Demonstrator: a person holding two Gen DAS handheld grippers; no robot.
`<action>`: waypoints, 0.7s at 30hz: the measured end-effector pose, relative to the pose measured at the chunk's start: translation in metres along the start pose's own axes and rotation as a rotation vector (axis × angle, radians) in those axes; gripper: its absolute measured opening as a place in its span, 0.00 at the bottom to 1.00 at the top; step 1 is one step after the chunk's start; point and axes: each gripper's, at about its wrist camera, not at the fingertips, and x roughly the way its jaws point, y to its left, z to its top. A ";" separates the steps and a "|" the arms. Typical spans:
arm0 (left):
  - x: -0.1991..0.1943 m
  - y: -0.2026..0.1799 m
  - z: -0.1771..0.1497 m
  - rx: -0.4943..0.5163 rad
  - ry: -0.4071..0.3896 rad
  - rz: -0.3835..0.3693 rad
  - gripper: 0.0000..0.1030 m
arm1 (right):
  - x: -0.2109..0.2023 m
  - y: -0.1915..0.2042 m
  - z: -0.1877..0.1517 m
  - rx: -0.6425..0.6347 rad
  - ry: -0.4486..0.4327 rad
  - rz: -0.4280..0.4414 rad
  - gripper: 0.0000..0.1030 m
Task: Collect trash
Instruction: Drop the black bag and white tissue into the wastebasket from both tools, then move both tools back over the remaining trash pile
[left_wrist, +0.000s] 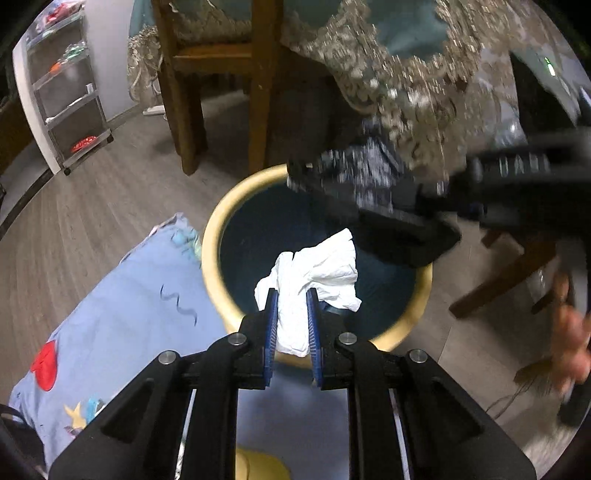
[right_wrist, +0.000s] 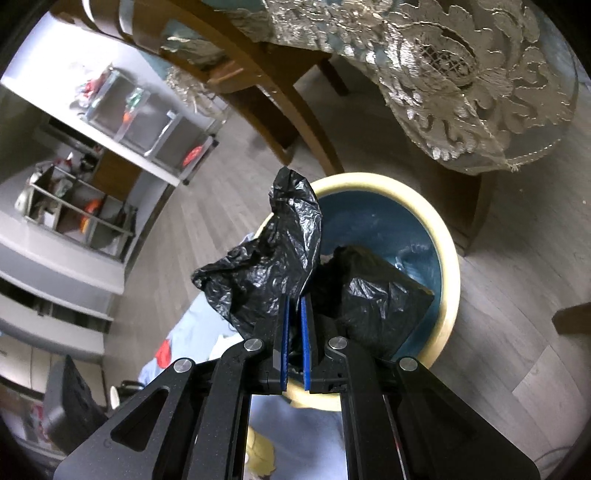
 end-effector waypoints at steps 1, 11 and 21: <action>-0.001 0.000 0.004 -0.010 -0.013 0.009 0.15 | 0.000 0.000 0.001 0.000 -0.003 -0.002 0.07; -0.012 0.014 0.001 -0.064 -0.051 0.065 0.51 | -0.003 0.004 0.004 -0.028 -0.018 -0.015 0.46; -0.075 0.040 -0.032 -0.085 -0.105 0.129 0.73 | -0.013 0.036 -0.004 -0.160 -0.048 -0.010 0.91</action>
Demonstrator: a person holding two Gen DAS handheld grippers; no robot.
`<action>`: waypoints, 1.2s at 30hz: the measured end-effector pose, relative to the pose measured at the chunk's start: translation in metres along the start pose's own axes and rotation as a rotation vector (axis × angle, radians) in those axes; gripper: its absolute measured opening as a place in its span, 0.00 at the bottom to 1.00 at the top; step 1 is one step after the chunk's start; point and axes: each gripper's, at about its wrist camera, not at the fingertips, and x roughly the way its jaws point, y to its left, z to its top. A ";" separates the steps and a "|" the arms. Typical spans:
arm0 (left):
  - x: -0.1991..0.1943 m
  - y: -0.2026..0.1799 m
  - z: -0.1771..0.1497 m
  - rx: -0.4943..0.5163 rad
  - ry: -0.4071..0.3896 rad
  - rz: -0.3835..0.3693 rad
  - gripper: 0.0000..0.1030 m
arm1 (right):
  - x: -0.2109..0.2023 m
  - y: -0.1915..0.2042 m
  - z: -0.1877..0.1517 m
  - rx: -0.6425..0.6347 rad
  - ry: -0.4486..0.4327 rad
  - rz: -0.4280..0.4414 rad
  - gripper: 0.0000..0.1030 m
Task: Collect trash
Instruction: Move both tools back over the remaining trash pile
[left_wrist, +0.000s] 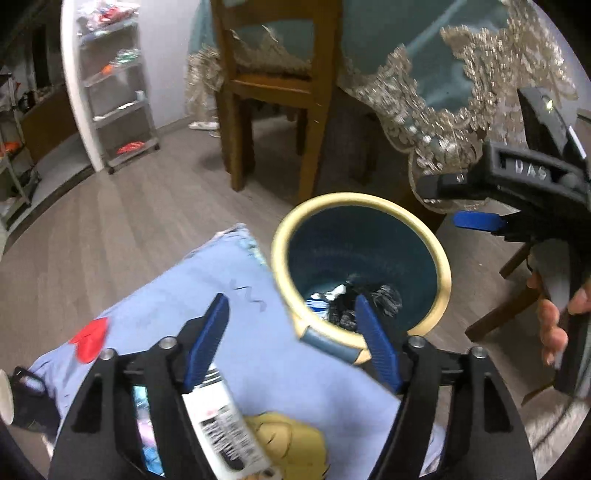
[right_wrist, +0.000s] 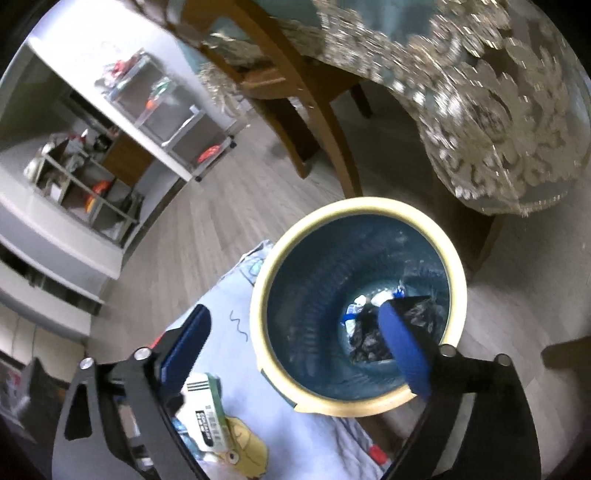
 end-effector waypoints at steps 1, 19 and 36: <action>-0.008 0.006 -0.002 -0.011 -0.008 0.008 0.76 | -0.001 0.006 -0.003 -0.024 0.000 -0.009 0.91; -0.159 0.137 -0.116 -0.241 -0.059 0.238 0.93 | -0.032 0.121 -0.087 -0.323 -0.014 0.072 0.94; -0.145 0.205 -0.167 -0.419 0.007 0.281 0.94 | 0.042 0.190 -0.170 -0.477 0.267 0.127 0.94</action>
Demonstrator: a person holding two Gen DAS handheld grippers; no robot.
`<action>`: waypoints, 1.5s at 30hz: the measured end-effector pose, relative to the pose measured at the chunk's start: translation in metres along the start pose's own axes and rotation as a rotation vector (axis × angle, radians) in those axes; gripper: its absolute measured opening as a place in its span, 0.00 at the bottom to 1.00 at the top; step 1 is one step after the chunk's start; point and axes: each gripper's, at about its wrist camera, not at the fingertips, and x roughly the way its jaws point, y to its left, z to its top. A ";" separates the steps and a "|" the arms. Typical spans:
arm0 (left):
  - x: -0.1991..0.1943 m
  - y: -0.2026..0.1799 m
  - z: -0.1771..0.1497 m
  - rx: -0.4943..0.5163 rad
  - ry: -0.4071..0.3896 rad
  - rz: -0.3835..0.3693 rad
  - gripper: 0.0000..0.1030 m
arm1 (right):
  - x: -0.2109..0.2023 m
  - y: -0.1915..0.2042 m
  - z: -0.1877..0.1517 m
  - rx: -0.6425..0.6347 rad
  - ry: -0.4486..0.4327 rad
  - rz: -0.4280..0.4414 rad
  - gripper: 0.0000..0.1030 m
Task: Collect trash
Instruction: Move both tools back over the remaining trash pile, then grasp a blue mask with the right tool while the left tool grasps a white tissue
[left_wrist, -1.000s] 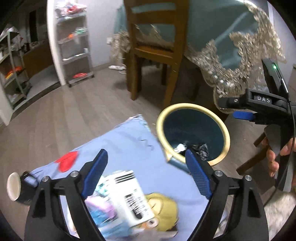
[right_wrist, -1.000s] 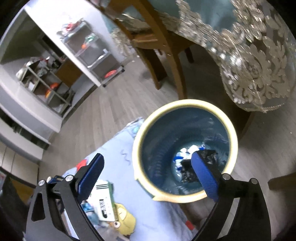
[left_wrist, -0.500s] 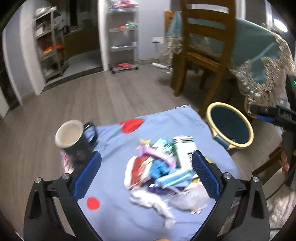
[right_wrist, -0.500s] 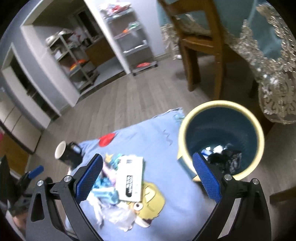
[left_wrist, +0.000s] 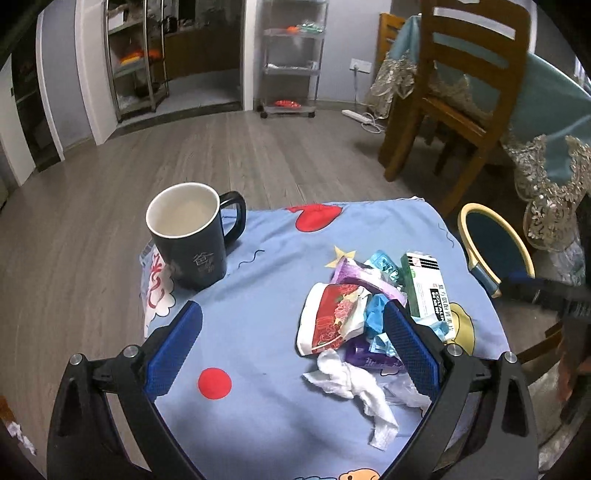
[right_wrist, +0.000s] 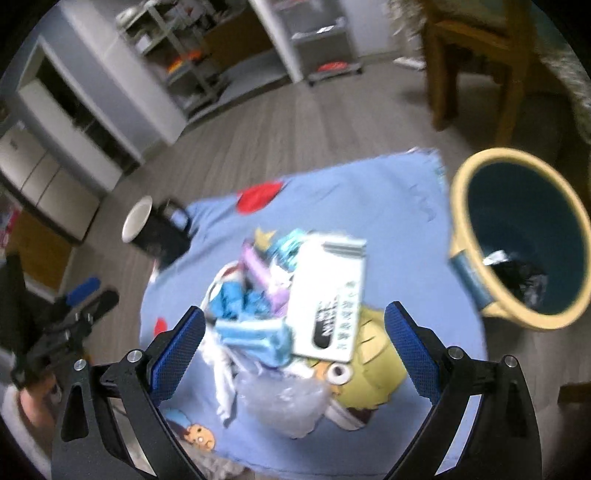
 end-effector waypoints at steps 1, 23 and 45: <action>0.002 0.001 0.000 -0.007 0.003 -0.004 0.94 | 0.011 0.006 -0.003 -0.024 0.036 0.005 0.92; 0.072 -0.042 -0.048 0.004 0.285 -0.074 0.89 | 0.054 0.009 -0.012 0.012 0.126 0.098 0.15; 0.039 -0.080 -0.045 0.181 0.196 -0.076 0.37 | 0.018 -0.013 0.001 0.158 0.002 0.221 0.15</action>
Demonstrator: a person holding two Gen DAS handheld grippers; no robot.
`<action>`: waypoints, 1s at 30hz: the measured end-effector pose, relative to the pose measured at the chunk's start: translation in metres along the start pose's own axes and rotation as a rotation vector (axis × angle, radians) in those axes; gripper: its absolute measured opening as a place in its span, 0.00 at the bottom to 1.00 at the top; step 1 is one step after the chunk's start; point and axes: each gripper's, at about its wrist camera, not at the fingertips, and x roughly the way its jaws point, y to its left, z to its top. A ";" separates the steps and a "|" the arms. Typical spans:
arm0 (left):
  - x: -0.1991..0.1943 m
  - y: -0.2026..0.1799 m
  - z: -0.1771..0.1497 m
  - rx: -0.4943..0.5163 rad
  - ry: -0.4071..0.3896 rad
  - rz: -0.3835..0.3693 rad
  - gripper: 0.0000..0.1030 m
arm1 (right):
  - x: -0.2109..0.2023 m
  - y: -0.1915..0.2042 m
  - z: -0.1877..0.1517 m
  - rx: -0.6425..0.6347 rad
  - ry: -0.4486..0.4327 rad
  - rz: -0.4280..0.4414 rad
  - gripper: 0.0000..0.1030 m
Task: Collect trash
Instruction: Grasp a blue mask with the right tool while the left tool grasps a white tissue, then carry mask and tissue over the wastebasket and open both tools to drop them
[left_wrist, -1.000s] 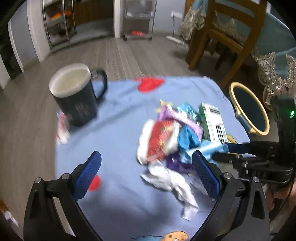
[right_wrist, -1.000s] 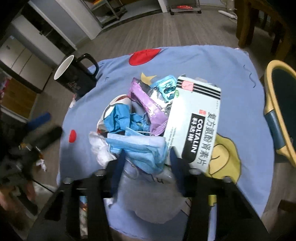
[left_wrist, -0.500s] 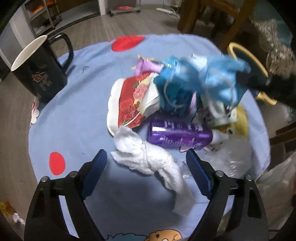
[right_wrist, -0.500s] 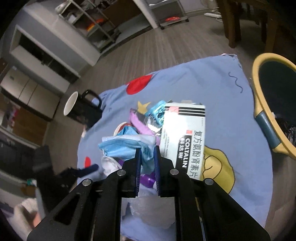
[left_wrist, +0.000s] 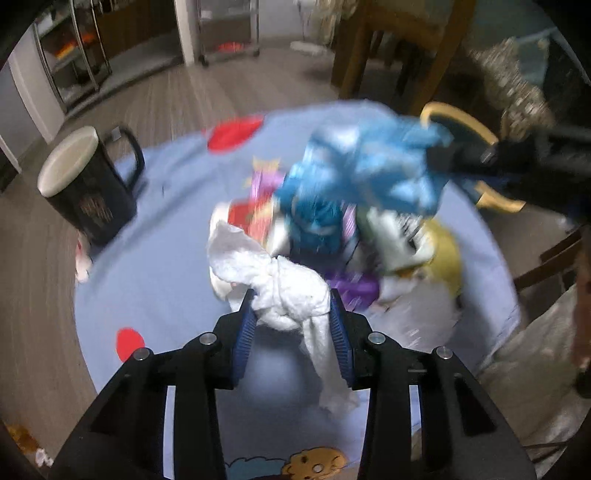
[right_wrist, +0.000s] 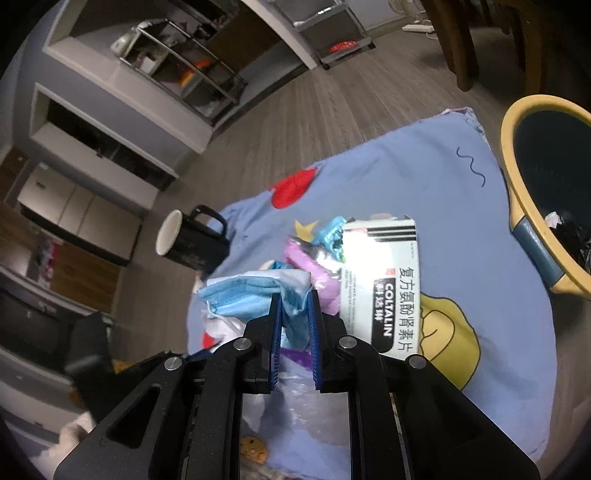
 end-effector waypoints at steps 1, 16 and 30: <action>-0.007 -0.001 0.001 -0.001 -0.027 -0.003 0.37 | -0.004 0.001 0.001 -0.003 -0.008 0.006 0.14; -0.012 -0.002 0.012 0.005 -0.083 -0.006 0.37 | -0.024 -0.016 0.009 0.006 -0.028 -0.155 0.14; 0.019 -0.018 0.033 0.050 -0.071 -0.077 0.37 | -0.021 -0.030 0.007 0.001 0.015 -0.256 0.14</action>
